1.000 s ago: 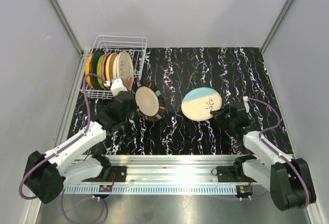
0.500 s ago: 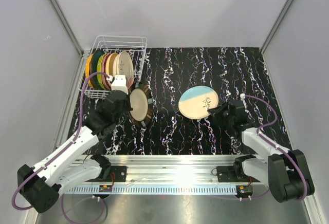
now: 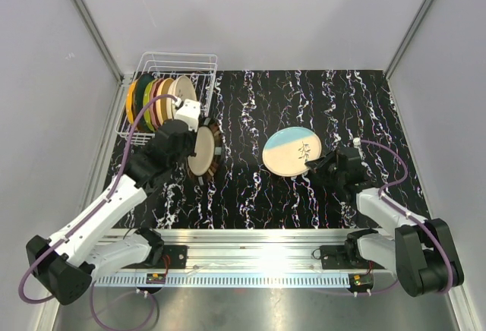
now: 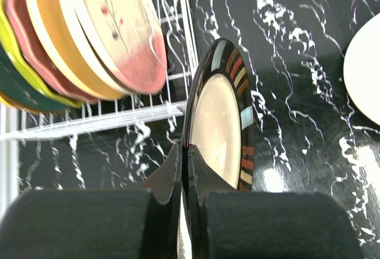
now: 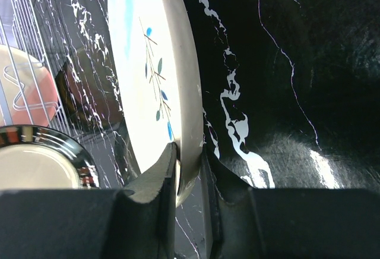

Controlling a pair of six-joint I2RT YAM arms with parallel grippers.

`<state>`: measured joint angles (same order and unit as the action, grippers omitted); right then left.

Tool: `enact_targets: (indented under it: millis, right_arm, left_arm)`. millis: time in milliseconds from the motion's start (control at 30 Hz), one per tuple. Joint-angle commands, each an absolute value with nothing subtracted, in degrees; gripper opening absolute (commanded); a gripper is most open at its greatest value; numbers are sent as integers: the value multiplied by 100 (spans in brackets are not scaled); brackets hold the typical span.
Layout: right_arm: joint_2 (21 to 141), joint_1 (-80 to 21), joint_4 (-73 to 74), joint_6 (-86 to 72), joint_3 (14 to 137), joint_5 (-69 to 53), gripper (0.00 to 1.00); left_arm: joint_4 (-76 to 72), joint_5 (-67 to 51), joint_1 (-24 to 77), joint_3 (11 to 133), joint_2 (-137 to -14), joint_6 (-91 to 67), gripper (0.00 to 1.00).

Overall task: Load the plates into the dish rack
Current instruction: Insert the plate into the dish rack

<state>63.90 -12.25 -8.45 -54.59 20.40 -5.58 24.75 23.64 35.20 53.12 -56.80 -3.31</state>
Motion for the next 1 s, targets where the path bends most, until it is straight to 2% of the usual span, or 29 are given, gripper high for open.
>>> enact_targets:
  millis: [0, 600, 967]
  right_arm:
    - [6486, -1239, -1002, -5142, 2083, -650, 0]
    - [6662, -1230, -1028, -4975, 2083, -685, 0]
    - [6706, -1230, -1011, -4852, 2083, -659, 0]
  left_arm:
    - [1696, 2627, 3516, 6090, -5686, 148, 0]
    - [1240, 3295, 3516, 8041, -6907, 1687, 0]
    - [413, 3701, 3288, 8235, -7418, 2531, 0]
